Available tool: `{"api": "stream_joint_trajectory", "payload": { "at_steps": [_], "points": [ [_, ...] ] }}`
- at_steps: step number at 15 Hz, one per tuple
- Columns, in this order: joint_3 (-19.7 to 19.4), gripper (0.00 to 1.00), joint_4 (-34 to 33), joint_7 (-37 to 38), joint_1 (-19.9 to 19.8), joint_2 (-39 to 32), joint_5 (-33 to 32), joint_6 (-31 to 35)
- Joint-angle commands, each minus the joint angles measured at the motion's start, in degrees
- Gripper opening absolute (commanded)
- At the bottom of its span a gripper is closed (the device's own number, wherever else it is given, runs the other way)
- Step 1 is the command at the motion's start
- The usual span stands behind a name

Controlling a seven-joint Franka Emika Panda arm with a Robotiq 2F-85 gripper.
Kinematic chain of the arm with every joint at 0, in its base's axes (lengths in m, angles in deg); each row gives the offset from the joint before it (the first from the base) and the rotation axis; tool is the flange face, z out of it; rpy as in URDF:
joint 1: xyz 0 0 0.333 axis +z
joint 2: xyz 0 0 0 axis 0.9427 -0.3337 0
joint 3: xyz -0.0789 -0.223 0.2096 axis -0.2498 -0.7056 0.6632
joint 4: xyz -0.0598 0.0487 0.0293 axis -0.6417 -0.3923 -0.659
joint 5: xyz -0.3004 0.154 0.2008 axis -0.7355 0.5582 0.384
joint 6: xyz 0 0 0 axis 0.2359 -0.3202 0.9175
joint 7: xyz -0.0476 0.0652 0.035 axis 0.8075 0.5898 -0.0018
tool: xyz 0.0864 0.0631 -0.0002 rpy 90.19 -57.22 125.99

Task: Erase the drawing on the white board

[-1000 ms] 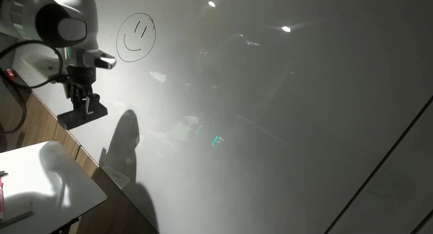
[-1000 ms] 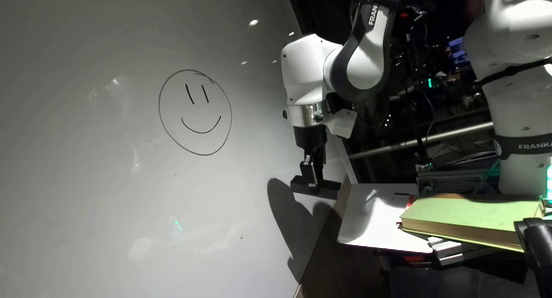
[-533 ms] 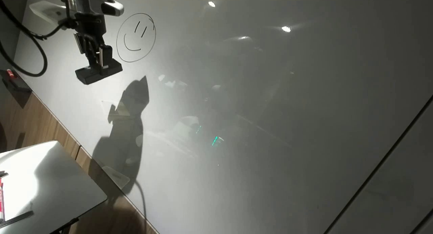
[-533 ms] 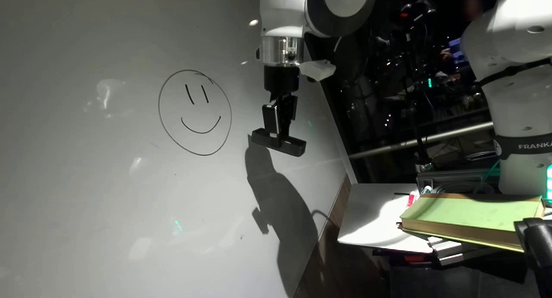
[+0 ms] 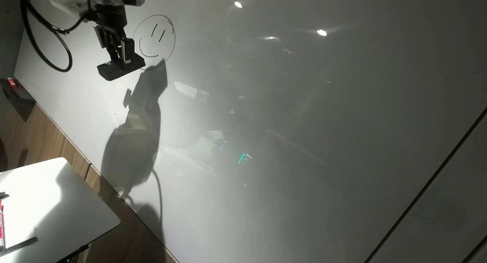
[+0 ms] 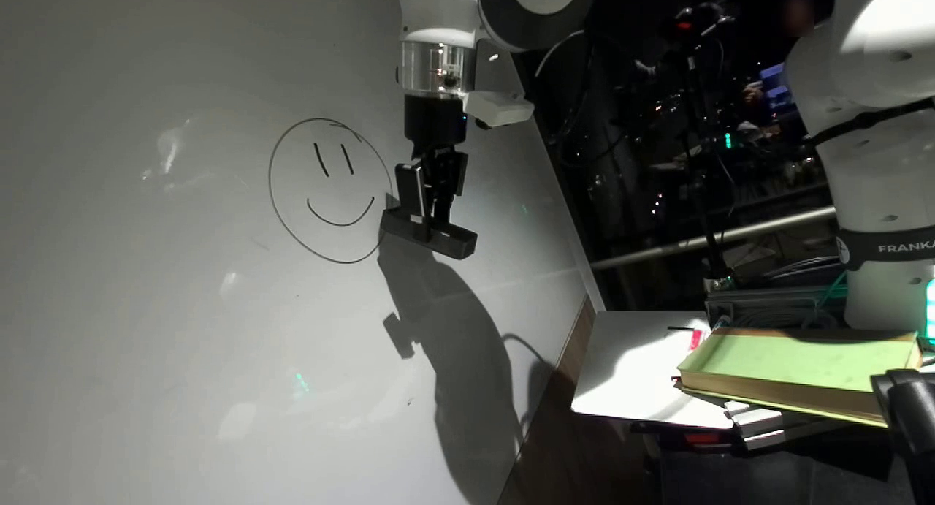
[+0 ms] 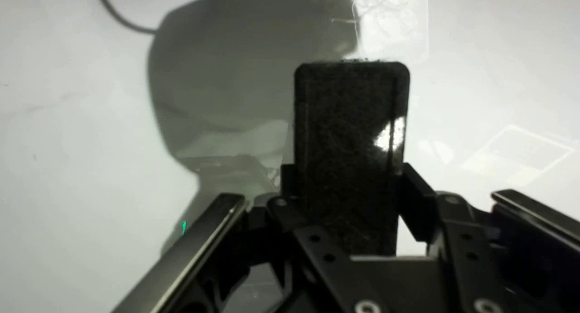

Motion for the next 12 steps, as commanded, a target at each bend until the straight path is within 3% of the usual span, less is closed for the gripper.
{"api": "stream_joint_trajectory", "payload": {
  "at_steps": [1,8,12],
  "points": [
    [2.02,0.3,-3.18,2.86,-2.24,-2.63,-3.53,0.5],
    [2.92,0.3,-3.82,8.37,-5.03,-7.89,-12.23,2.68],
    [2.9,0.3,-5.38,12.45,-4.67,-10.58,-16.05,2.58]
  ]
}}
